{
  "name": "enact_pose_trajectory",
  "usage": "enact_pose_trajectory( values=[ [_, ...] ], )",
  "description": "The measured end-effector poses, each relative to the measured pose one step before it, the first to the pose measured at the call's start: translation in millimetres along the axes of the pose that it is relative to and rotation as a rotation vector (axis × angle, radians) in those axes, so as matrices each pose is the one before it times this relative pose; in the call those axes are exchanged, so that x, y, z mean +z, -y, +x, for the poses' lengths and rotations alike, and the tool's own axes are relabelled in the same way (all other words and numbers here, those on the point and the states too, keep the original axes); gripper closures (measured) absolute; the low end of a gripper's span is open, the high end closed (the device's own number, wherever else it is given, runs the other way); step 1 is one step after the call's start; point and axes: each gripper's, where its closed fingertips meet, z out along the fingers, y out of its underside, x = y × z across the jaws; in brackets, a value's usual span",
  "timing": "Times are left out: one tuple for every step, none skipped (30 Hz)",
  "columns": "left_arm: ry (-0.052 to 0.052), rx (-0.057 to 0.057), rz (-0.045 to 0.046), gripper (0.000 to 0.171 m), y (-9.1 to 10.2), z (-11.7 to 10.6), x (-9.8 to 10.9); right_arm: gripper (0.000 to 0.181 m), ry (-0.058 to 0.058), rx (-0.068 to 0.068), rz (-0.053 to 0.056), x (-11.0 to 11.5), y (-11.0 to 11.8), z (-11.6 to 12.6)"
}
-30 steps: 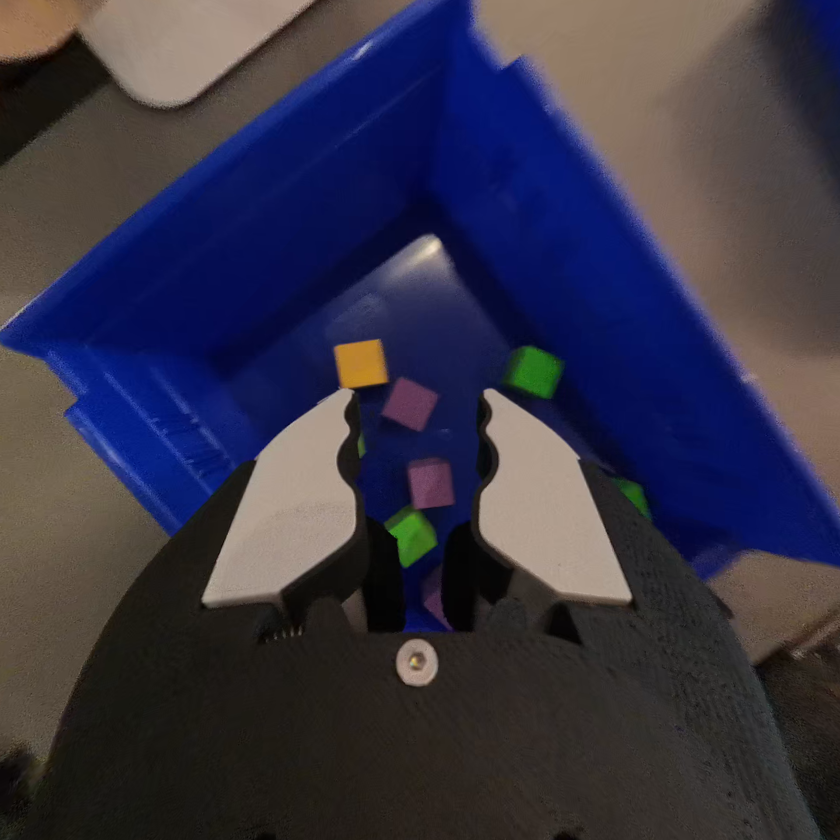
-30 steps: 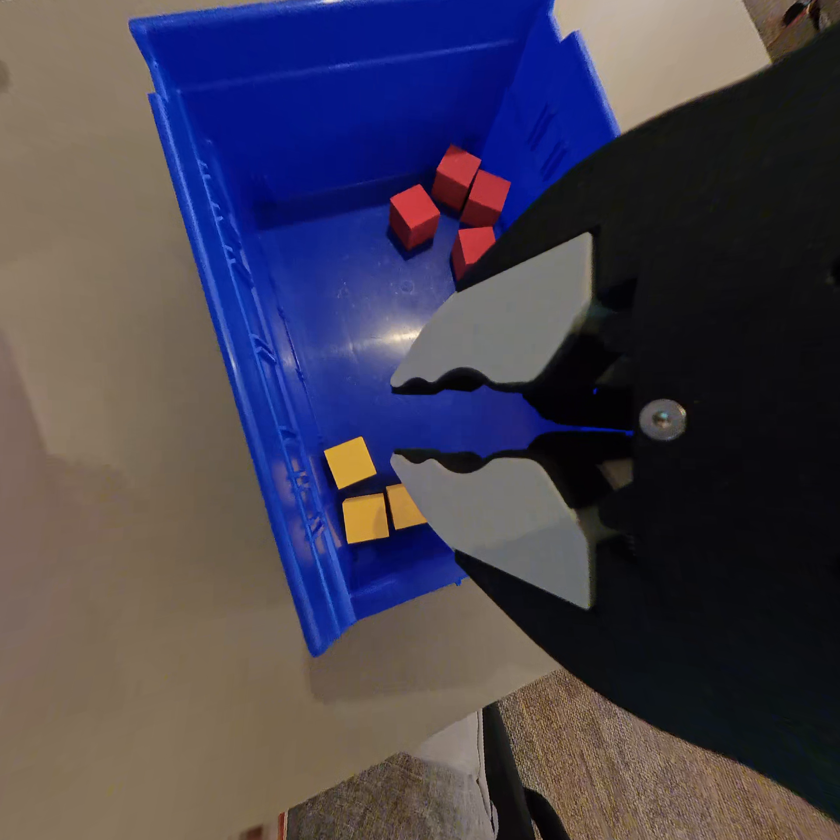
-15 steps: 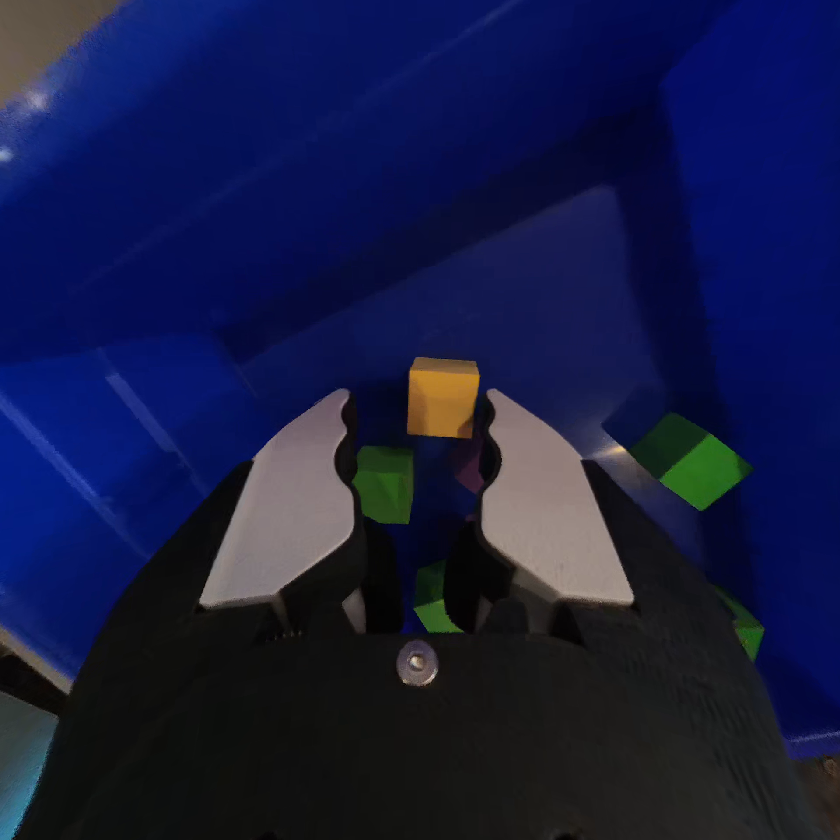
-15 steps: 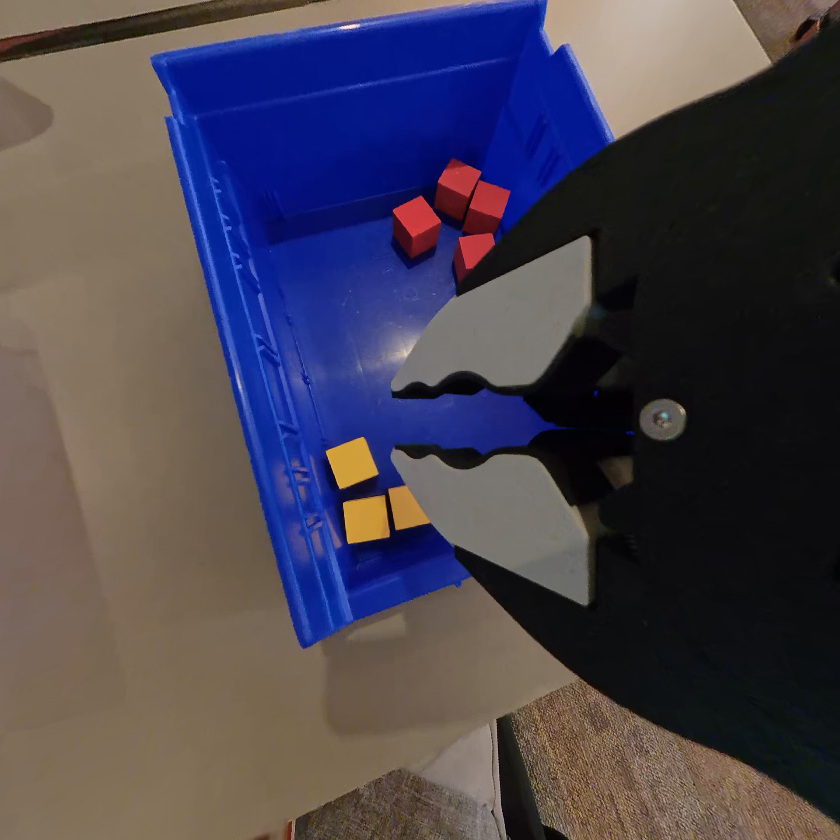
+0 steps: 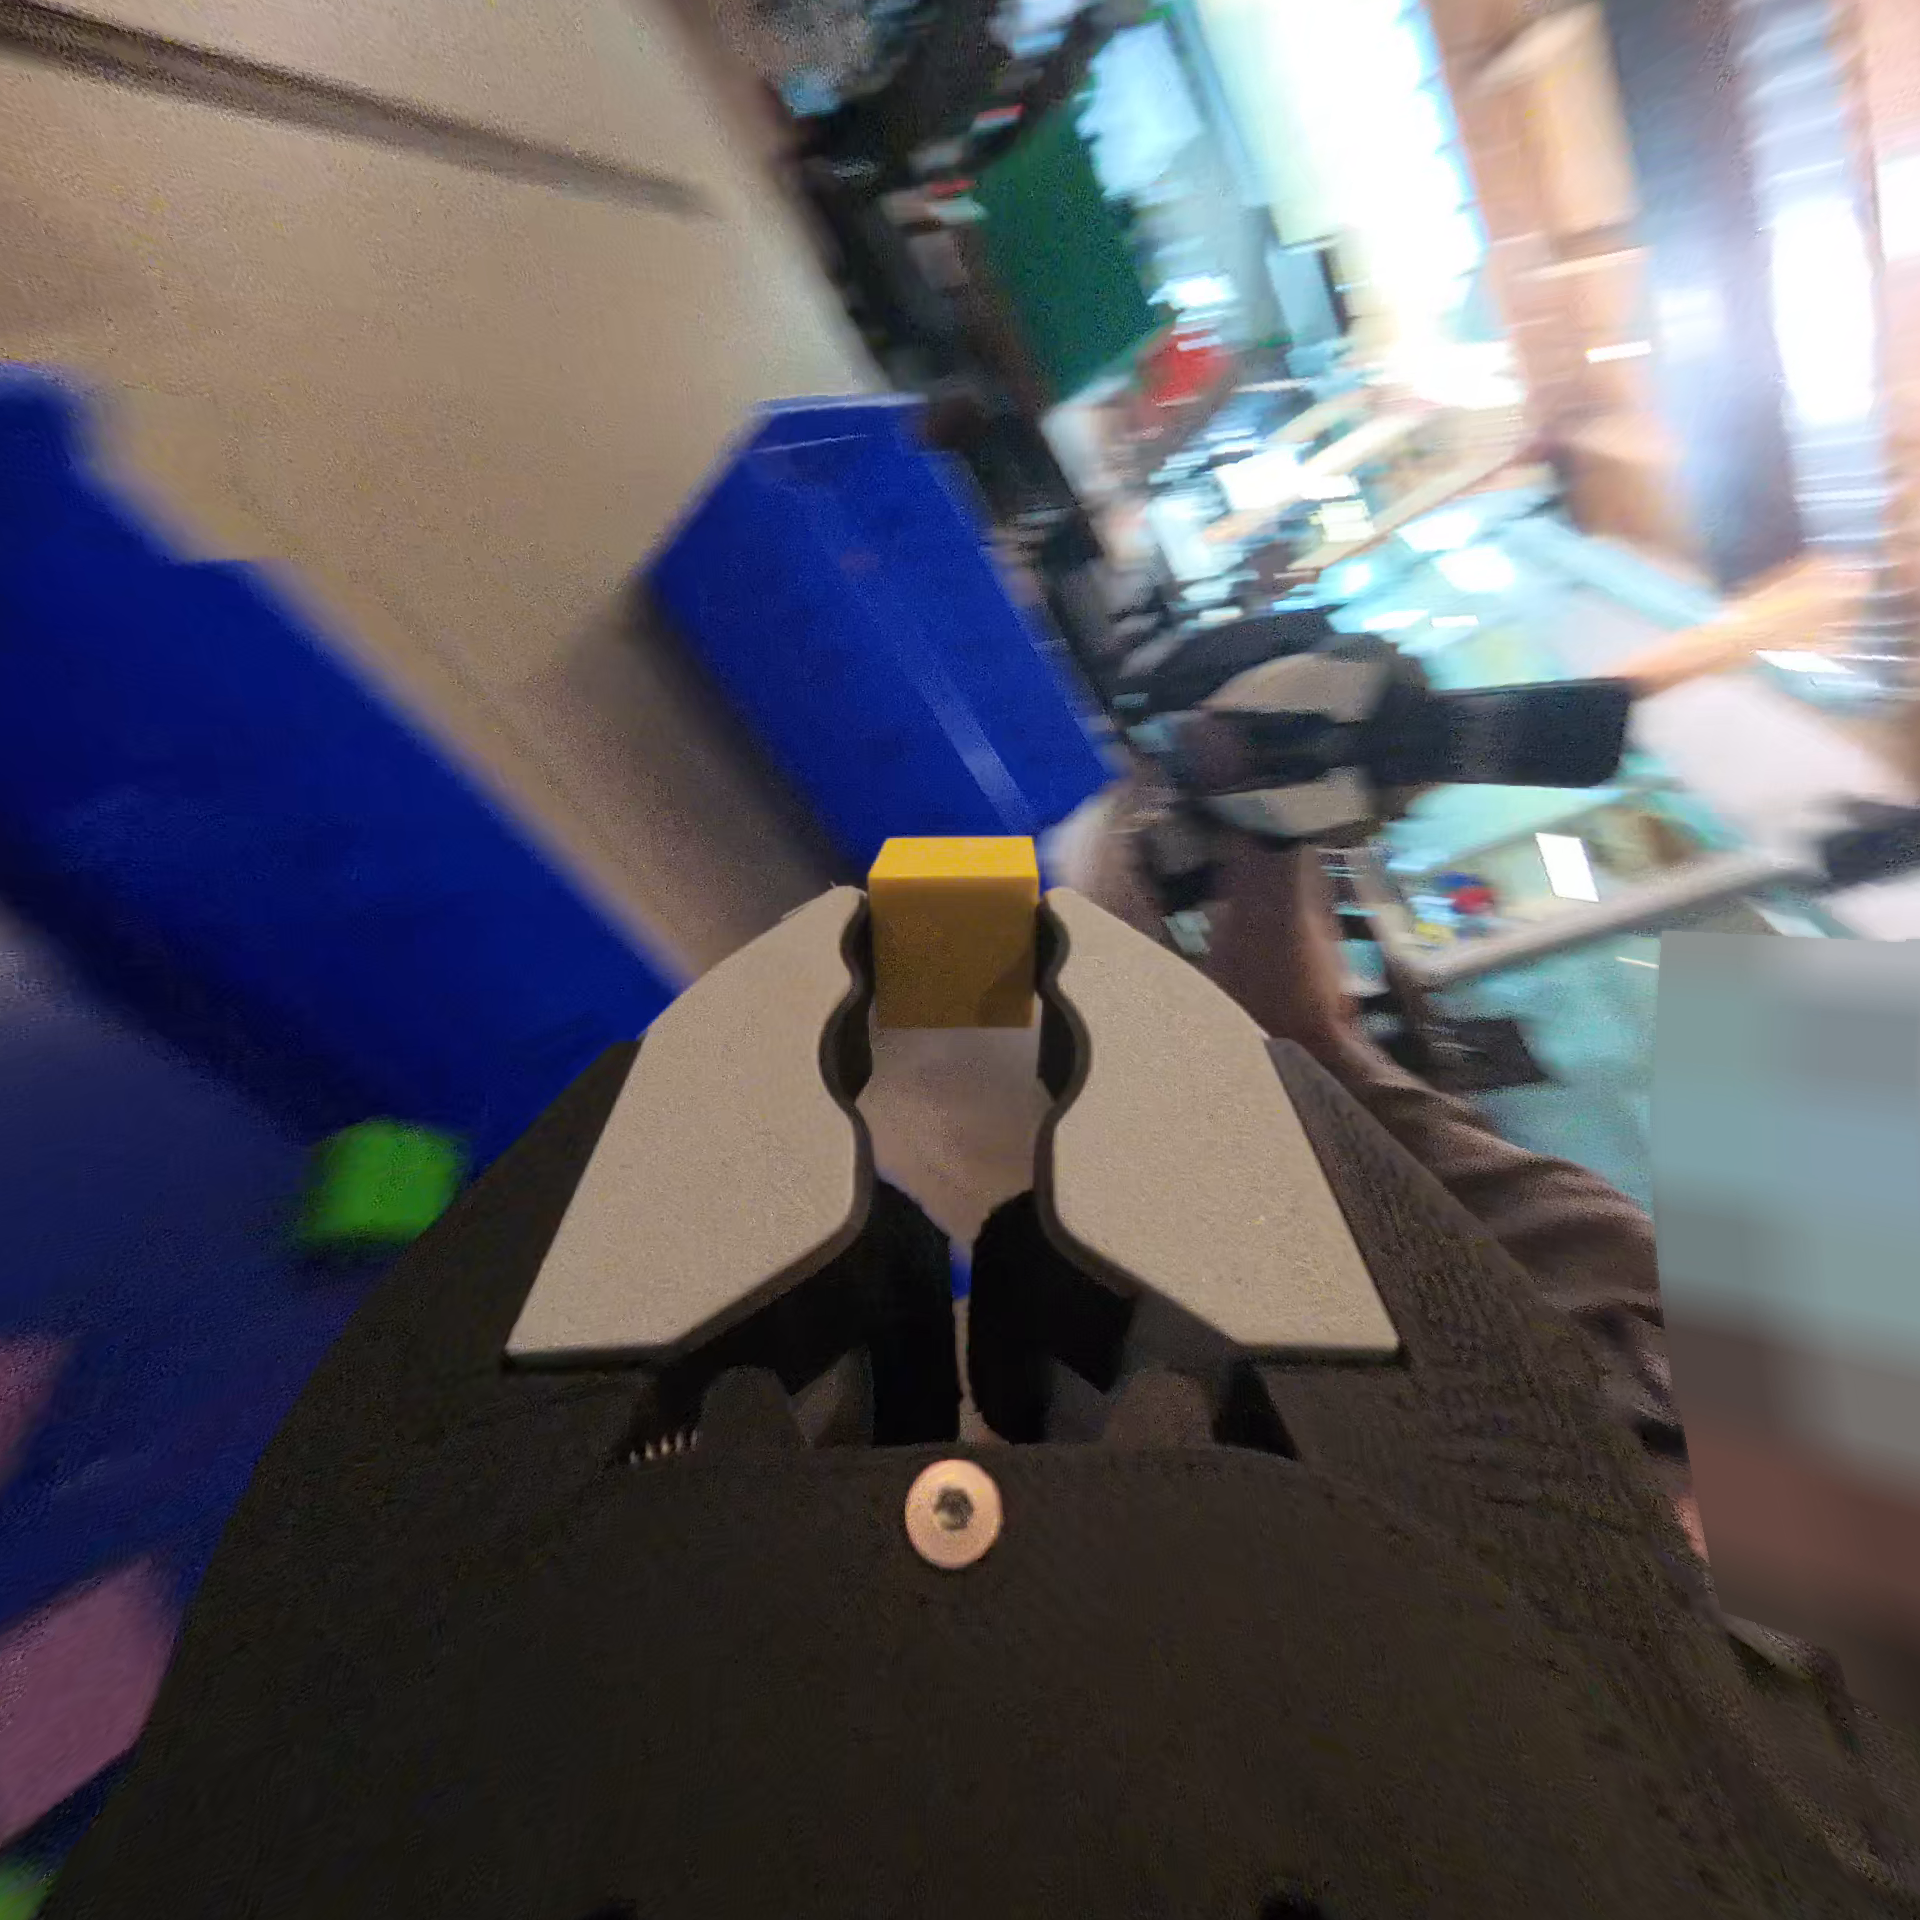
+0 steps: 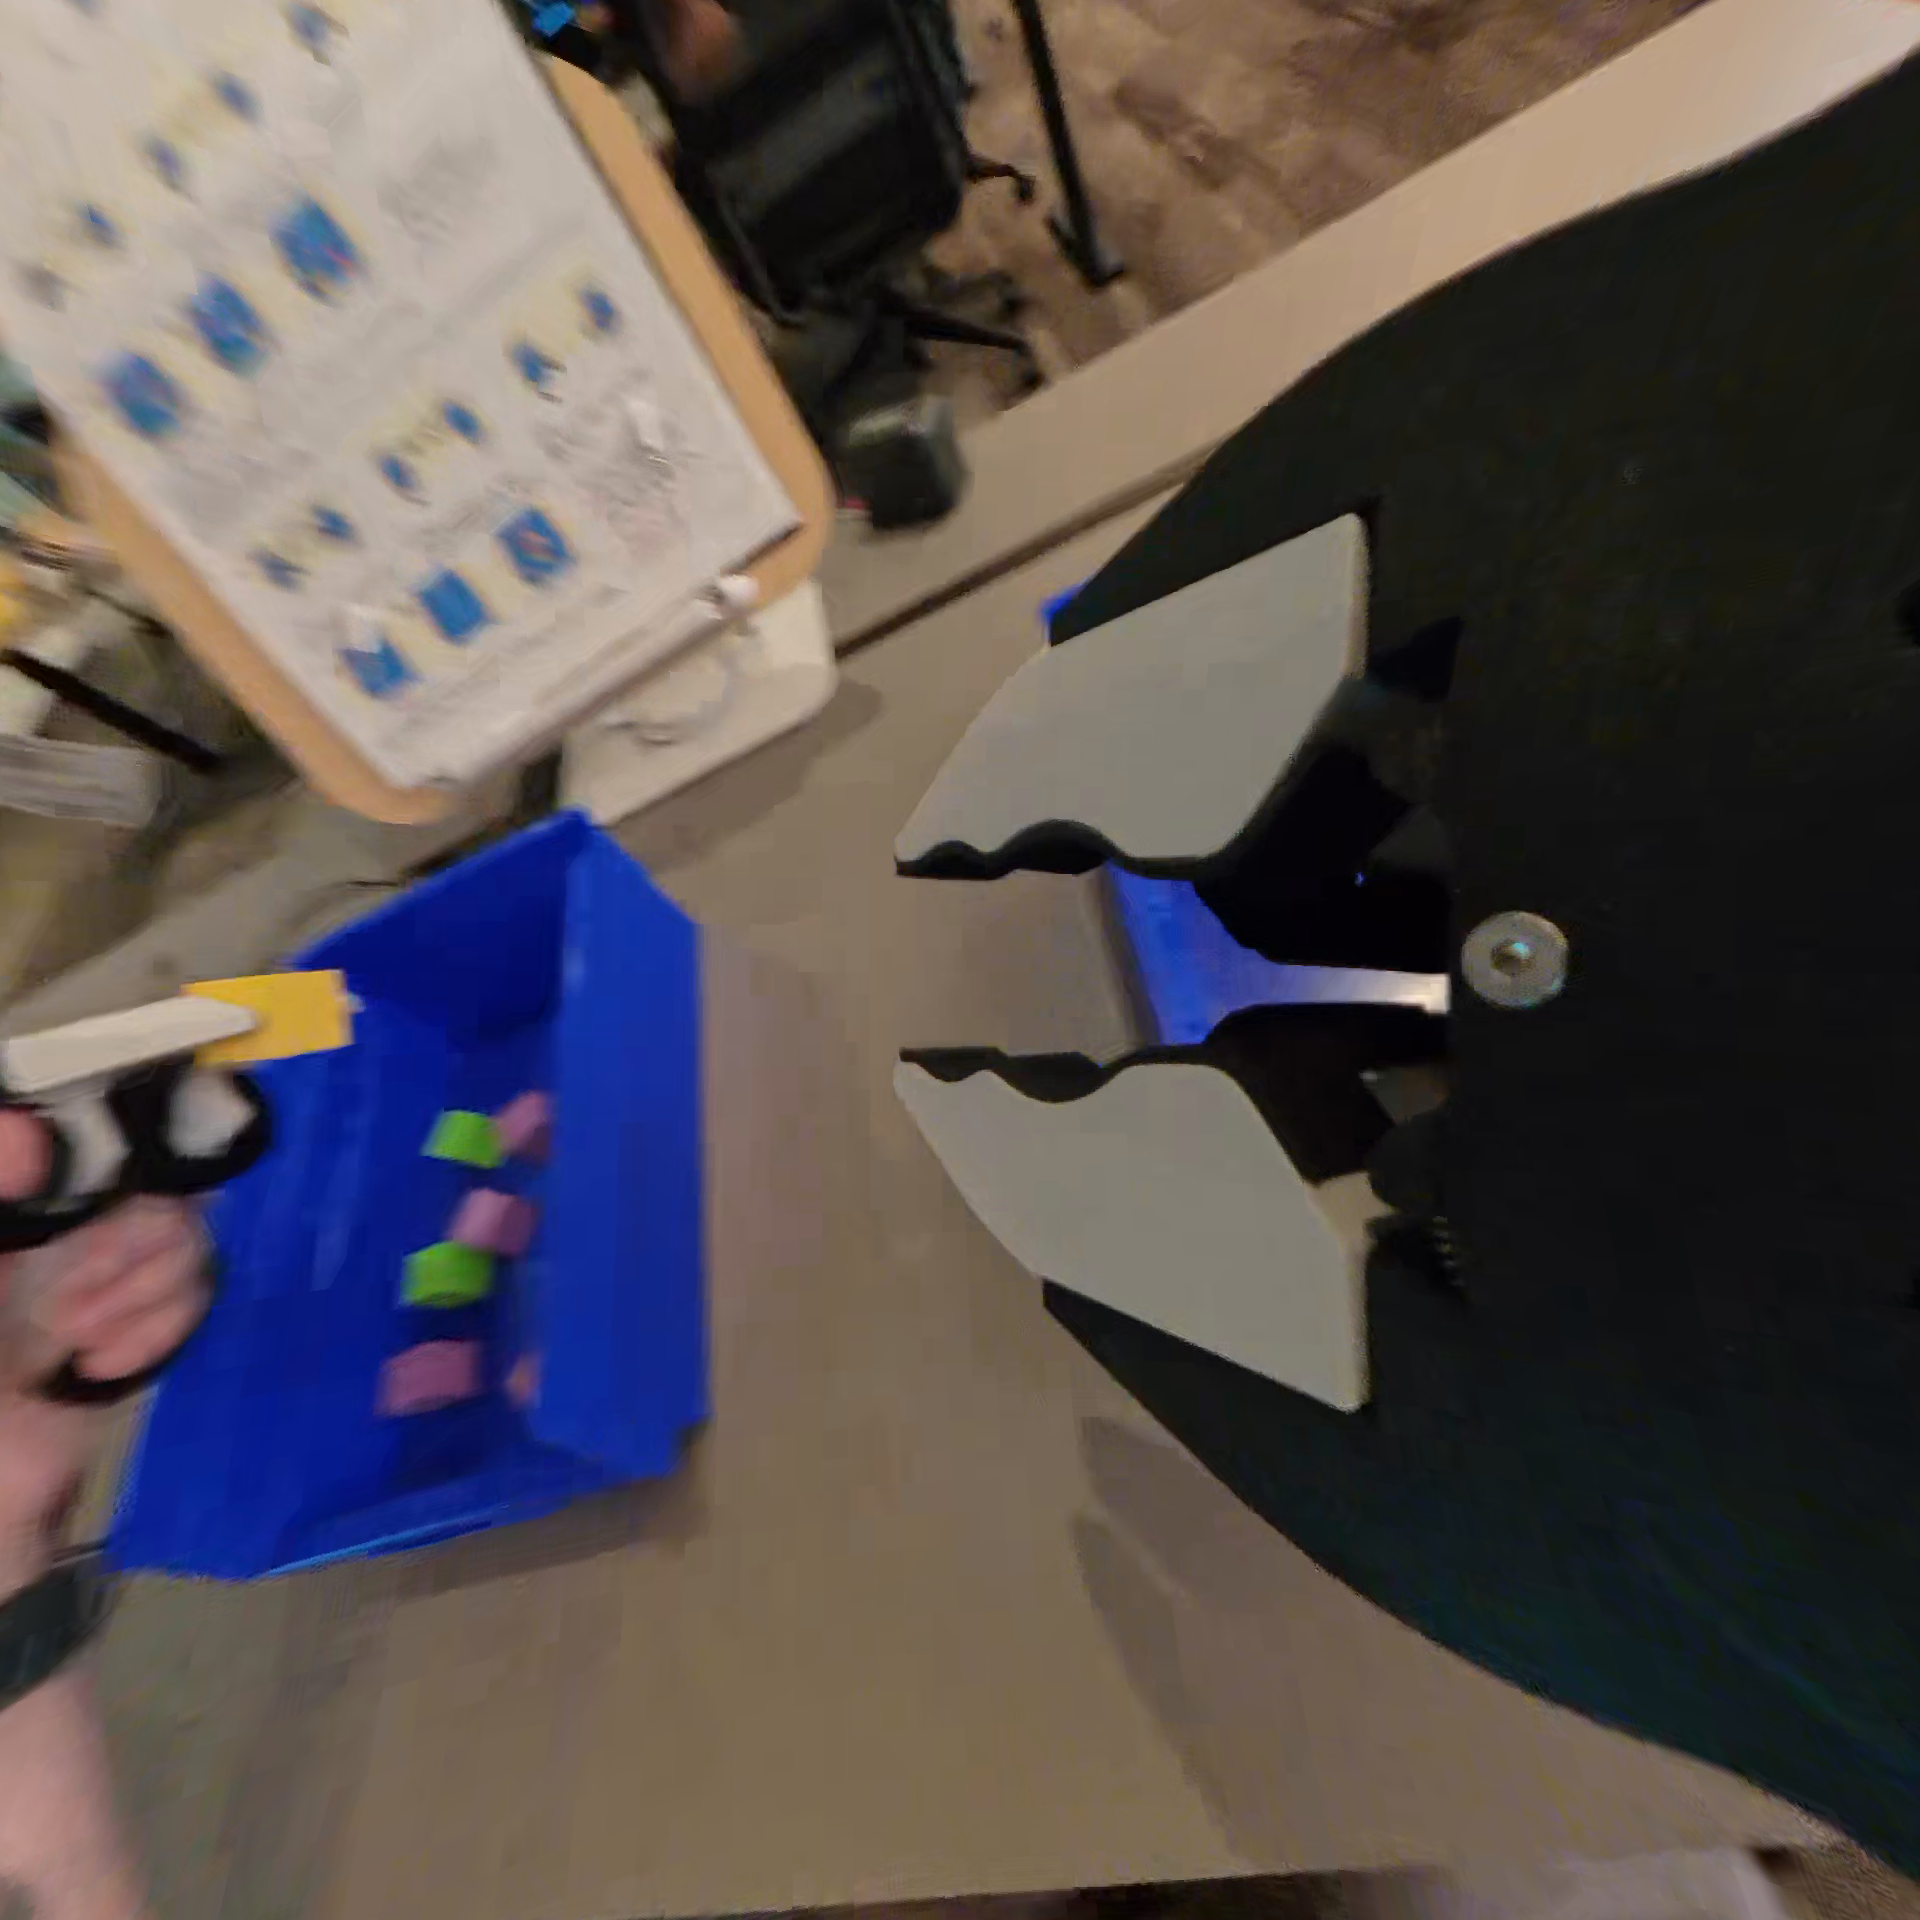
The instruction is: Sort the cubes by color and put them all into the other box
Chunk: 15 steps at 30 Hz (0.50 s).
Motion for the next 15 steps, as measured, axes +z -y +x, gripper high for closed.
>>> enact_pose_trajectory(
  values=[
    [-0.1011, -0.0014, 0.0018, 0.142, -2.37, 20.58, 5.25, 0.148, -0.0035, -0.0031, 0.0565, 4.47, 17.49, -3.86],
    [-0.0793, 0.0007, -0.00081, 0.143, -2.64, 16.74, 6.71, 0.144, -0.0008, -0.0007, 0.0494, 5.6, 16.19, -4.01],
    [-0.0604, 0.004, -0.00197, 0.143, -2.59, 13.23, 7.83, 0.141, -0.004, -0.0049, 0.0369, 6.45, 14.11, -3.57],
    [-0.0496, 0.0042, -0.0087, 0.143, -3.09, 10.93, 8.42, 0.139, -0.0022, -0.008, 0.0328, 6.54, 12.92, -3.67],
    [-0.0443, 0.0024, -0.00854, 0.143, -2.85, 9.37, 8.61, 0.138, 0.0024, -0.0094, 0.0236, 6.86, 11.15, -4.16],
    [-0.0405, 0.0015, -0.00913, 0.143, -2.58, 7.87, 8.55, 0.137, 0.0024, -0.0159, 0.0174, 6.94, 9.54, -4.1],
    [-0.031, 0.0014, -0.00823, 0.143, -1.99, 5.84, 8.11, 0.138, 0.0018, -0.0217, 0.0037, 6.66, 7.13, -3.57],
    [-0.0184, 0.0036, -0.00991, 0.143, -1.96, 3.62, 7.49, 0.138, -0.0049, -0.0254, 0.0013, 6.28, 5.87, -2.46],
    [-0.0181, 0.0032, -0.0088, 0.143, -1.6, 3.27, 6.76, 0.139, -0.0114, -0.0267, -0.0054, 5.54, 4.1, -0.85],
    [-0.0179, 0.0007, -0.00365, 0.143, -0.81, 2.88, 5.86, 0.139, -0.0045, -0.0254, -0.002, 4.77, 3.77, -1.62],
    [-0.0129, 0.0009, -0.00671, 0.143, -1.07, 1.74, 5.18, 0.14, -0.0067, -0.0163, 0.0035, 3.57, 4.04, -0.96],
    [-0.0133, -0.0013, -0.00788, 0.143, -1.26, 1.39, 4.63, 0.14, -0.0087, -0.0153, 0.0008, 2.8, 3.2, -0.26],
    [-0.0169, -0.0036, -0.00574, 0.143, -1.29, 1.63, 4.01, 0.14, -0.011, -0.0157, -0.0074, 2.5, 1.62, 0.62],
    [-0.0138, -0.0051, -0.00812, 0.143, -1.78, 1.06, 3.7, 0.14, -0.0202, -0.0155, -0.0079, 1.78, 0.81, 2.07],
    [-0.0013, -0.002, -0.01021, 0.143, -2.29, -0.5, 3.5, 0.14, -0.0098, -0.0132, -0.0021, 1.2, 1.02, 0.86]
  ],
)
